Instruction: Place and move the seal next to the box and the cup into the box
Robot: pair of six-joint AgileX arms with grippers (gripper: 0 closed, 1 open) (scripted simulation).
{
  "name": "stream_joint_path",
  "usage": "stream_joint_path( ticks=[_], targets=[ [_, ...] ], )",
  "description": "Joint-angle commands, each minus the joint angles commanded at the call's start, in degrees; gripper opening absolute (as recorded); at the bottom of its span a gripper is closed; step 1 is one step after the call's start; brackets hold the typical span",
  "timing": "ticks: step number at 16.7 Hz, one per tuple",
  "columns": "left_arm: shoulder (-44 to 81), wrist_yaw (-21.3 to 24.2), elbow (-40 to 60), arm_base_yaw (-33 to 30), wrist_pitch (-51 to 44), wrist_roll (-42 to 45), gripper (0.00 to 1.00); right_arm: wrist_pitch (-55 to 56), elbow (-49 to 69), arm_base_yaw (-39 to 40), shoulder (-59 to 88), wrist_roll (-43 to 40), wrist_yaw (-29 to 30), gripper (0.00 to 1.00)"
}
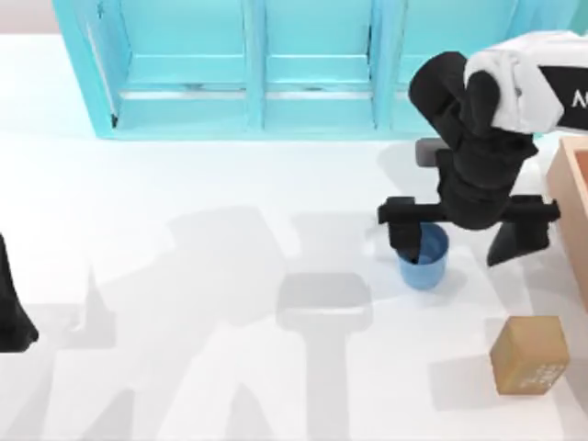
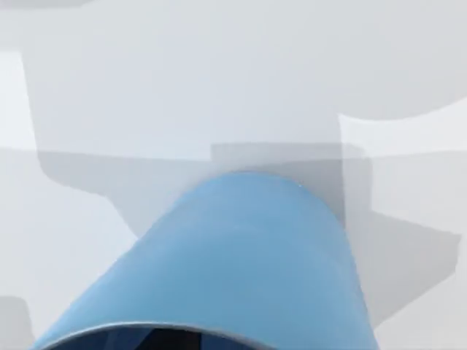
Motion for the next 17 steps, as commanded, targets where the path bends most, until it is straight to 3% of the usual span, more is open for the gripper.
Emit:
stream_joint_path(
  ticks=[9,17],
  targets=[
    [0.0,0.0,0.0,0.0,0.0,0.0,1.00,0.0,0.0,0.0,0.0,0.0,0.0,0.02],
    [0.0,0.0,0.0,0.0,0.0,0.0,1.00,0.0,0.0,0.0,0.0,0.0,0.0,0.00]
  ],
)
